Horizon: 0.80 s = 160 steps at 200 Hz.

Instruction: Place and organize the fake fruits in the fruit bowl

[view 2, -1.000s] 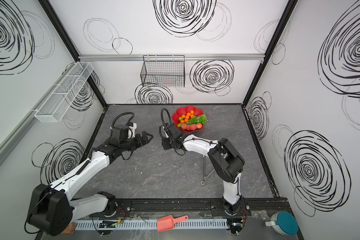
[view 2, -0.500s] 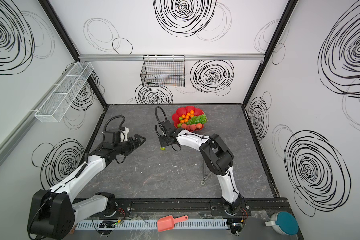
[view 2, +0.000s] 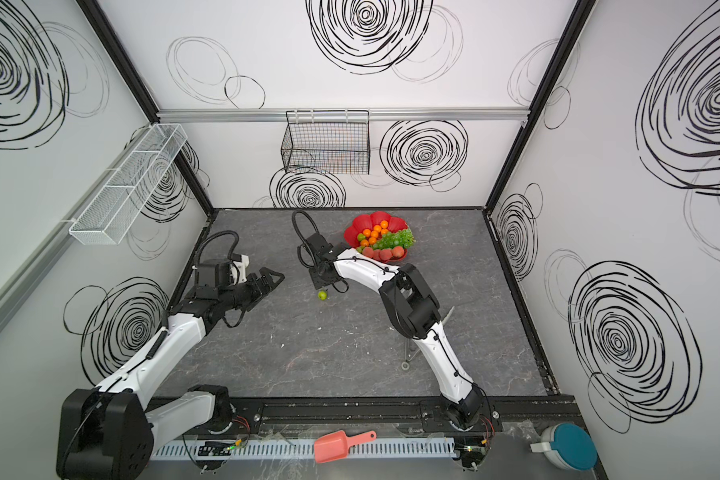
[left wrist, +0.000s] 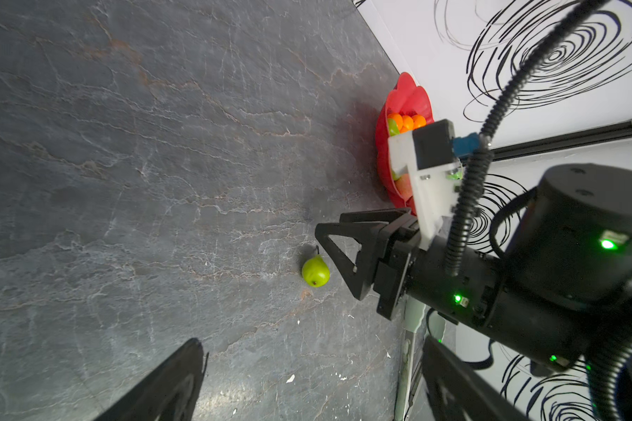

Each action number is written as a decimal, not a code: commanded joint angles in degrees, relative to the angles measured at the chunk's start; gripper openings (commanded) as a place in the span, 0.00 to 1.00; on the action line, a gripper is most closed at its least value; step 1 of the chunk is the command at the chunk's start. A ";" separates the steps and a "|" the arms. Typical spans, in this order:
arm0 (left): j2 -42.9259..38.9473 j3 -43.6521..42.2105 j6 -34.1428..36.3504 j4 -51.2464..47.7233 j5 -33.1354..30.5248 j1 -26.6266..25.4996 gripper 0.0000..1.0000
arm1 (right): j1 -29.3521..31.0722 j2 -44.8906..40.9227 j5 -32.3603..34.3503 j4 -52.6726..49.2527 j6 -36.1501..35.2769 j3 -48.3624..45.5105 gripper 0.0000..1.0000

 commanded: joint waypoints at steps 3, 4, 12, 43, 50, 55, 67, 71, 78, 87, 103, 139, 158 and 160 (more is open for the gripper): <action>-0.78 -0.59 1.03 0.59 0.82 0.57 0.96 | 0.75 2.40 1.12 -6.38 1.42 3.91 0.55; -0.82 -0.59 1.03 0.59 0.82 0.57 0.96 | 0.75 2.42 1.13 -6.49 1.44 4.10 0.55; -0.84 -0.67 1.03 0.69 0.82 0.57 0.96 | 0.80 3.23 1.05 -7.18 1.71 5.27 0.55; -0.97 -1.04 0.95 0.86 0.73 0.57 0.96 | 0.77 6.01 1.64 -10.56 2.16 8.90 0.53; -0.95 -1.12 0.94 0.86 0.80 0.66 0.96 | 0.75 6.38 1.79 -11.34 2.18 9.44 0.52; -0.95 -1.12 0.94 0.93 0.82 0.66 0.96 | 0.84 6.70 1.83 -11.76 2.20 9.71 0.52; -1.02 -1.18 0.85 1.06 0.86 0.66 0.96 | 0.84 7.16 1.64 -12.79 2.18 10.13 0.51; -0.97 -1.19 0.85 1.10 0.82 0.66 0.96 | 0.92 7.32 1.62 -13.23 2.24 10.20 0.51; -0.90 -1.17 0.77 1.15 0.89 0.66 0.96 | 0.93 7.52 1.53 -14.02 2.25 10.38 0.50; -0.82 -1.22 0.76 1.21 0.99 0.66 0.96 | 1.01 7.74 1.58 -14.96 2.26 10.59 0.50; -0.60 -1.19 0.76 1.29 1.11 0.66 0.96 | 1.26 8.15 1.88 -16.60 2.37 11.15 0.49; -0.93 -1.47 0.50 1.54 1.09 0.66 0.96 | 1.88 9.59 2.31 -20.23 1.73 12.99 0.47; -0.95 -1.74 0.28 1.88 1.43 0.50 0.96 | 2.31 10.02 2.27 -21.21 1.41 13.60 0.44; -0.95 -1.74 0.25 1.90 1.48 0.49 0.96 | 2.33 10.11 2.25 -21.33 1.31 13.67 0.43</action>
